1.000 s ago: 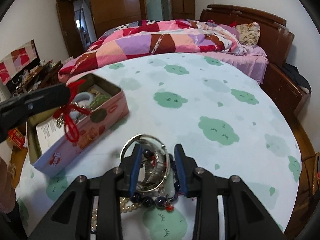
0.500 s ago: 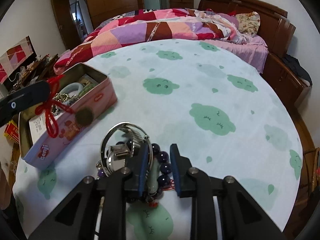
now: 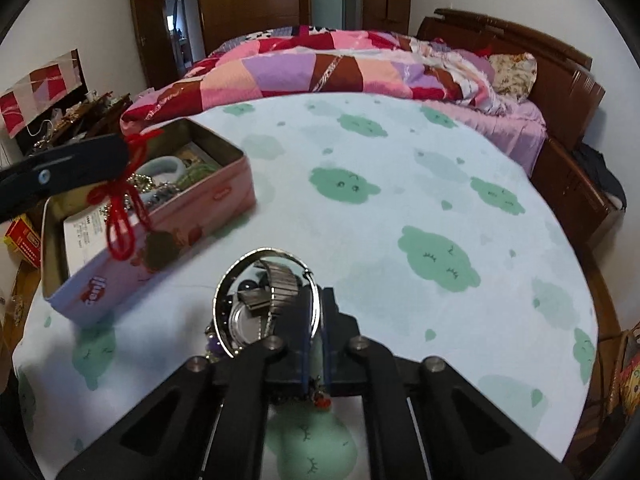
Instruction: Organize jewelry
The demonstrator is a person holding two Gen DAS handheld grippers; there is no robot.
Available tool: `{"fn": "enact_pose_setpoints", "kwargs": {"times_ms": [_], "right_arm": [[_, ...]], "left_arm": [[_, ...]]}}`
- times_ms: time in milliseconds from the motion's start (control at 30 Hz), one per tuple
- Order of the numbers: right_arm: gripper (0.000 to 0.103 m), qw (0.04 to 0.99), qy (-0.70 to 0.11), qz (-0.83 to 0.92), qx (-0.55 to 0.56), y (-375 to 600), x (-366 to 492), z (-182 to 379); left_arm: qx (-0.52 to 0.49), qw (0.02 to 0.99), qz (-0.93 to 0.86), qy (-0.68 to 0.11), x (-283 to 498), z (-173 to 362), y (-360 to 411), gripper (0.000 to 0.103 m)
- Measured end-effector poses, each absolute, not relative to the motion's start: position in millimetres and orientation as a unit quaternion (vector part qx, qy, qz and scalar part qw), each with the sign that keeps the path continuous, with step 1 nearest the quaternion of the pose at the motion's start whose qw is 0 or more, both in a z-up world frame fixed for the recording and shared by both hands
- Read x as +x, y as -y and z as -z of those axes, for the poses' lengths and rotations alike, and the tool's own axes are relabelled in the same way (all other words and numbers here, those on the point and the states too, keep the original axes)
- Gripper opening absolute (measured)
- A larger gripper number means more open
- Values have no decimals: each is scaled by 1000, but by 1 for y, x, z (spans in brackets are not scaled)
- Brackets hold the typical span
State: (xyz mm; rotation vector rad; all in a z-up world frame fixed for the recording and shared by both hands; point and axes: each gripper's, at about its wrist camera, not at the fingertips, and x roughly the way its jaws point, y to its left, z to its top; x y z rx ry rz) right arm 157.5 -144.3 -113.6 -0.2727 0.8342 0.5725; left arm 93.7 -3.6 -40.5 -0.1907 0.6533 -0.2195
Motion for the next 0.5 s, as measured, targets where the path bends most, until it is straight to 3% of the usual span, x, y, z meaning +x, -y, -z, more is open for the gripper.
{"fn": "enact_pose_setpoints", "kwargs": {"times_ms": [400, 500], "right_arm": [[6, 890, -354, -268, -101, 159, 148, 76], [1, 895, -338, -272, -101, 159, 144, 62]], "left_arm": [[-99, 940, 108, -308, 89, 31, -1, 0], [-101, 941, 106, -305, 88, 28, -3, 0]]}}
